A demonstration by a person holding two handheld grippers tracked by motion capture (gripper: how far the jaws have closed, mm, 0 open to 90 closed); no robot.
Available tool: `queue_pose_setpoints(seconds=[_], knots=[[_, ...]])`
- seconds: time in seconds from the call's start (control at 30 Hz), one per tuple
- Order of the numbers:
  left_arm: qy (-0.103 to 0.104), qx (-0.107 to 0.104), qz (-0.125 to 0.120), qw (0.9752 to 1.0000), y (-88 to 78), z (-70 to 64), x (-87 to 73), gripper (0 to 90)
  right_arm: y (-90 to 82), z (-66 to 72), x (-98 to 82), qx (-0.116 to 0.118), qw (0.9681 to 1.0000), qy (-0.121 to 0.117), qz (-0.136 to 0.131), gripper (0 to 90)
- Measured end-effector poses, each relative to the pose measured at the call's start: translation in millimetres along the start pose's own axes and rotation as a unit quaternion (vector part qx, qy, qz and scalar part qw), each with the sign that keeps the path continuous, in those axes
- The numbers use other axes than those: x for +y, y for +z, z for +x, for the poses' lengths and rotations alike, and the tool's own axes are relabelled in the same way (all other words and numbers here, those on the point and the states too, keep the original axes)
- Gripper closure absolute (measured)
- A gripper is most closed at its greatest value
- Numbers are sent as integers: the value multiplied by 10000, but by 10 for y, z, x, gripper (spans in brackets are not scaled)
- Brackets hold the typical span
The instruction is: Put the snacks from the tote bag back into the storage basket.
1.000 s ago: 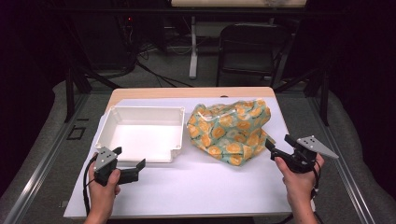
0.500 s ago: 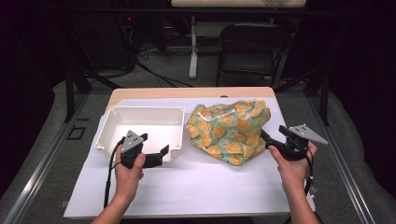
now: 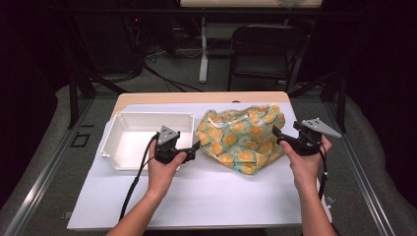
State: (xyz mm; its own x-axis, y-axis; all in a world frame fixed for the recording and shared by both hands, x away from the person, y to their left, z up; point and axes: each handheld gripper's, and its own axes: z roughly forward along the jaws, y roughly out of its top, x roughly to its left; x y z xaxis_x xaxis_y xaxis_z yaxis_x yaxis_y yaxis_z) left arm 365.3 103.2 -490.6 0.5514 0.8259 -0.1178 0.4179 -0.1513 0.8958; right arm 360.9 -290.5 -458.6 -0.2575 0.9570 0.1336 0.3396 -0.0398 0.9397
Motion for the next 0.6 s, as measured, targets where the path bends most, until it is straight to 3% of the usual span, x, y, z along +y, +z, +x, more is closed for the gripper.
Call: queue_pose_setpoints(seconds=[0.23,0.4,0.6], knots=[[3,-4,172,9999,184,-72,27,200,170,-18,-17,-127,9999,21,-5,275],[-207,89,187,9996,308,-127,103,228,269,-13,-66,-75,9999,78,67,282],[-180,239,374,9989,414,-140,171,301,274,-37,-66,43,9998,191,33,290]])
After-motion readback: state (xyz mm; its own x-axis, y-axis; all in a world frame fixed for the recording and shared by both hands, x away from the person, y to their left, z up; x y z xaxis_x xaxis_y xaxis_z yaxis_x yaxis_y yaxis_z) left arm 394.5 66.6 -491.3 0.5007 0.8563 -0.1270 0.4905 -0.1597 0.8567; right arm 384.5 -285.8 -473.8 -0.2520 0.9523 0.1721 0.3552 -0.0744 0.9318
